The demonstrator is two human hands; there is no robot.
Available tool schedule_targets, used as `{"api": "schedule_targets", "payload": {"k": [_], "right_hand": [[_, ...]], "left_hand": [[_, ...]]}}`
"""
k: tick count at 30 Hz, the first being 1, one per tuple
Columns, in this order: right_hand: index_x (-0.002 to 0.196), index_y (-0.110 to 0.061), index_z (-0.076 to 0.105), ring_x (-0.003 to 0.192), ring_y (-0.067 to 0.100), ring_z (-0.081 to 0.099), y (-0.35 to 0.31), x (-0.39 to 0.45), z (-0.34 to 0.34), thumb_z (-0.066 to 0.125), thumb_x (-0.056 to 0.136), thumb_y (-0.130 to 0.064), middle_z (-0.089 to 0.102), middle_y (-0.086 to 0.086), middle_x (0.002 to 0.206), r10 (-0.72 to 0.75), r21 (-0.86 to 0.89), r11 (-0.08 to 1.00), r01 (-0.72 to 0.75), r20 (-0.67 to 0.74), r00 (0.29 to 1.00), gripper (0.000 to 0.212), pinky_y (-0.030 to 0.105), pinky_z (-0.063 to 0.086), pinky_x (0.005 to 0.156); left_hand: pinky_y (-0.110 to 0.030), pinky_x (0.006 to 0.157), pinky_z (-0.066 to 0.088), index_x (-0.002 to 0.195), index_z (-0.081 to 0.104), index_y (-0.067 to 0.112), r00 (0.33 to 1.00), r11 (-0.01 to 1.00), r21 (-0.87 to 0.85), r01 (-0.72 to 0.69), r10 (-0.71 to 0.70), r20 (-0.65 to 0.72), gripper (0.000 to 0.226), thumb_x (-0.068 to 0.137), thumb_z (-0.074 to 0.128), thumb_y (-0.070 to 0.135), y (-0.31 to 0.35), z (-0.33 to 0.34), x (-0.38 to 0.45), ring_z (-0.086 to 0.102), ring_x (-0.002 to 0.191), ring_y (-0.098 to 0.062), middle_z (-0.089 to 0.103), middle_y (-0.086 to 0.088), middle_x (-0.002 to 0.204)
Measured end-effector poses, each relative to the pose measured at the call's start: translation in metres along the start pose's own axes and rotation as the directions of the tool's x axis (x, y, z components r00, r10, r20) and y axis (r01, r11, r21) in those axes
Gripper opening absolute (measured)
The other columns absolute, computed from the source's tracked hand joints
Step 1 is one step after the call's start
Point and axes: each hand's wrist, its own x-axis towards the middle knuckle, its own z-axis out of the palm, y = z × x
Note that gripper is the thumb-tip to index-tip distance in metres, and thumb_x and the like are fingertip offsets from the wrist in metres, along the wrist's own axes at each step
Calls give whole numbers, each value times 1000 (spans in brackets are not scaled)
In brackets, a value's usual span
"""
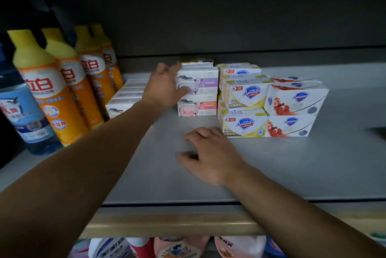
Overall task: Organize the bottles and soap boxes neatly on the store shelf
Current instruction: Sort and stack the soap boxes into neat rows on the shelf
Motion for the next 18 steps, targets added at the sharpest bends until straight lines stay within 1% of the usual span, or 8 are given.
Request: {"api": "schedule_targets", "payload": {"k": [1, 3, 6, 8, 10, 12, 15, 18], "right_hand": [[139, -26, 47, 128, 23, 37, 0, 0, 0, 44, 87, -60, 48, -6, 137, -2, 5, 1000, 2, -4, 1000, 62, 33, 28, 112], [140, -27, 46, 127, 22, 35, 0, 0, 1, 43, 87, -60, 47, -7, 138, -6, 16, 1000, 6, -8, 1000, 62, 32, 28, 112], [141, -29, 44, 127, 21, 34, 0, -1, 1, 43, 88, -61, 46, -8, 138, -10, 21, 1000, 10, -10, 1000, 62, 32, 27, 111], [141, -29, 43, 127, 21, 33, 0, -1, 0, 42, 88, -60, 45, -8, 139, -8, 24, 1000, 8, 0, 1000, 62, 33, 27, 111], [141, -29, 43, 128, 20, 33, 0, -2, -1, 43, 88, -60, 44, -9, 139, -3, 35, 999, 2, 10, 1000, 62, 33, 27, 112], [141, -29, 43, 129, 20, 33, -1, -2, -2, 43, 88, -59, 44, -9, 140, 1, 34, 999, -2, 25, 1000, 61, 33, 27, 112], [140, -29, 46, 129, 22, 36, -2, -1, -4, 47, 87, -59, 46, -7, 140, 11, 23, 1000, -12, 29, 1000, 61, 32, 27, 113], [138, -29, 48, 129, 23, 38, -3, -1, -5, 50, 86, -59, 48, -7, 139, 18, 14, 1000, -19, 29, 999, 60, 29, 26, 112]], "left_hand": [[-42, 103, 41, 146, 38, 28, 1000, 1000, 18, -7, 7, -18, 74, 82, 71, 45, 1, 3, 2, 41, 124, -33, 39, -10, 137], [-46, 103, 41, 143, 43, 24, 995, 997, 61, -37, 42, -92, 70, 82, 73, 42, 1, 7, 2, 37, 123, -34, 39, -10, 136], [-45, 102, 39, 133, 51, 19, 978, 991, 102, -87, 104, -179, 66, 77, 78, 40, 5, 4, -2, 37, 122, -33, 41, -9, 135], [-43, 96, 39, 124, 53, 19, 973, 990, 86, -111, 126, -192, 62, 74, 79, 45, 9, -3, -7, 40, 117, -32, 48, -8, 127], [-41, 88, 38, 117, 52, 19, 971, 989, 53, -139, 147, -189, 59, 74, 77, 52, 14, -11, -16, 46, 110, -31, 58, -7, 115], [-40, 86, 39, 117, 52, 19, 967, 985, 8, -170, 169, -190, 59, 75, 76, 53, 16, -19, -29, 52, 104, -30, 63, -7, 110], [-34, 80, 46, 121, 52, 22, 964, 975, -95, -201, 180, -195, 54, 78, 79, 39, 14, -33, -55, 57, 103, -24, 63, -4, 115], [-31, 79, 47, 122, 52, 23, 954, 964, -137, -227, 192, -229, 48, 81, 77, 27, 3, -48, -89, 59, 104, -21, 61, -2, 118]]}}
